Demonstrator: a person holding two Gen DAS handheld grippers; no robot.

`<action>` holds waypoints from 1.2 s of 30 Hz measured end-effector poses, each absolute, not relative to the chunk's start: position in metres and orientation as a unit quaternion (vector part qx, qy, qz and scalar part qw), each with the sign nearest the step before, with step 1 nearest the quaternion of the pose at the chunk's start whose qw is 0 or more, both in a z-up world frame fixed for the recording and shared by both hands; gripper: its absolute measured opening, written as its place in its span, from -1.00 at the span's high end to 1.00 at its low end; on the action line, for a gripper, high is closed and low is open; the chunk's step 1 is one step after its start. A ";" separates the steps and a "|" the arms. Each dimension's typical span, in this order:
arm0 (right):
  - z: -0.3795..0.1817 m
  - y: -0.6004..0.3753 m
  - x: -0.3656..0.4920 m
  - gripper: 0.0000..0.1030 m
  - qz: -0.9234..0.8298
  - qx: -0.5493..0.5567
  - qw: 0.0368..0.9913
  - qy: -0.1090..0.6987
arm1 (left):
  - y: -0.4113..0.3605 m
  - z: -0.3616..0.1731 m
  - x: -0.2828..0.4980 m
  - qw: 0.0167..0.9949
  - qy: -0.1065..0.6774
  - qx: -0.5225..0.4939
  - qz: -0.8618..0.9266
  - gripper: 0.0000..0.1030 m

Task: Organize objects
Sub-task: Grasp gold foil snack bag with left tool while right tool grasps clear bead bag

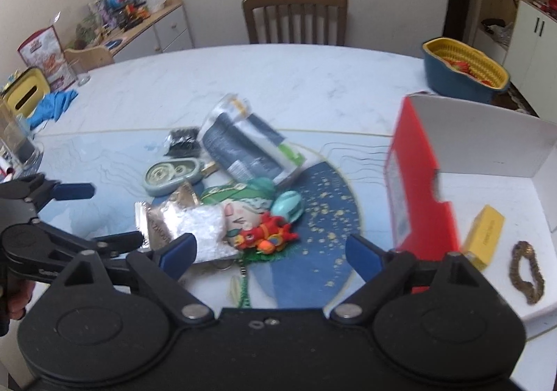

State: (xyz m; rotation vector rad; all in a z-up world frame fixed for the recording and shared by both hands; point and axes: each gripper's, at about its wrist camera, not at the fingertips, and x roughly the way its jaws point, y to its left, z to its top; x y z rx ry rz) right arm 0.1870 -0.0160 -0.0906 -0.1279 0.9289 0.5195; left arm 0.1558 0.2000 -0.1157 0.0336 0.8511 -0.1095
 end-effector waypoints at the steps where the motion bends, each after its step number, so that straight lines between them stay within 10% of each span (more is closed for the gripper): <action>1: -0.093 -0.012 0.188 -0.70 0.251 -0.061 0.857 0.447 | 0.199 -0.118 0.158 0.909 0.412 0.018 -0.061 -1.00; 19: -0.128 0.037 0.202 -0.07 0.269 -0.053 0.822 0.499 | 0.184 -0.144 0.176 0.898 0.417 0.034 -0.138 -0.81; 23: -0.130 0.038 0.203 0.06 0.265 -0.050 0.822 0.501 | 0.184 -0.146 0.176 0.893 0.422 0.025 -0.153 -0.45; 36: -0.127 0.029 0.195 0.38 0.267 -0.033 0.825 0.498 | 0.187 -0.135 0.167 0.896 0.421 0.018 -0.141 -0.17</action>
